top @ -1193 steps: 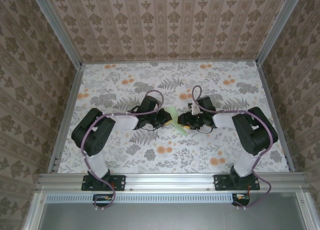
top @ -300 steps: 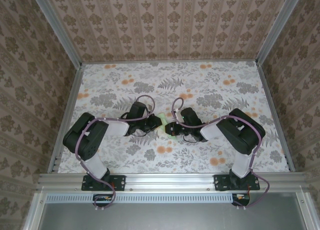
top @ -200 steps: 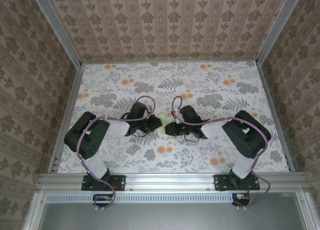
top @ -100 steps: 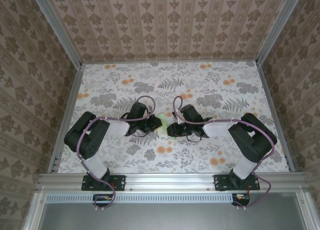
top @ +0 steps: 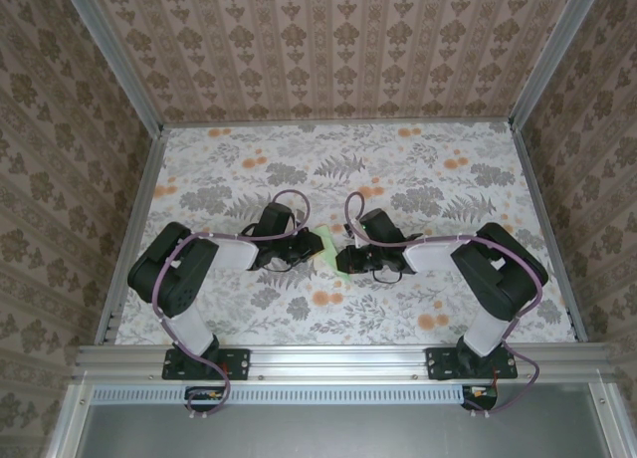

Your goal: Fold a paper plane with a square sheet of paper (pick it up from the middle)

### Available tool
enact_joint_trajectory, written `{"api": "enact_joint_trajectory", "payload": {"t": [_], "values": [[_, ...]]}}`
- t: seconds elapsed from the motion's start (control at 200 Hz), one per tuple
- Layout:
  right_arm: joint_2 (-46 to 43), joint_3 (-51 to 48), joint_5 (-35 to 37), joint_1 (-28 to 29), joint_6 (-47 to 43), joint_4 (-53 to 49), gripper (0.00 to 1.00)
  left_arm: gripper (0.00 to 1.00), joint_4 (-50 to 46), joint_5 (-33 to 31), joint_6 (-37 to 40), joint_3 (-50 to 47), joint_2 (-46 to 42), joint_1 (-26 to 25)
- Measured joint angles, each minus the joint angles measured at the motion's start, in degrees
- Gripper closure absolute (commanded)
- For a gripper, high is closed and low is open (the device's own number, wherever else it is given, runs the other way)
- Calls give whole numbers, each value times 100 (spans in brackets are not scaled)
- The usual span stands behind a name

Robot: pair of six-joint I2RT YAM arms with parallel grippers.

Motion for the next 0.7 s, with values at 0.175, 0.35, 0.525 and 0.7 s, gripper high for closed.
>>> {"api": "enact_joint_trajectory", "payload": {"t": [0.175,0.35,0.525,0.7], "values": [[144,-85,-216,-109,190,243,88,81,0,81,66,0,-153,0],[216,-101,-321,-125,208,337,88,81,17,188,87,-7,-249,0],[258,-98,-428,-151,234,378,87,80,164,267,83,-44,-249,-24],[260,-85,-511,-160,238,376,82,81,387,341,76,-57,-184,-87]]}}
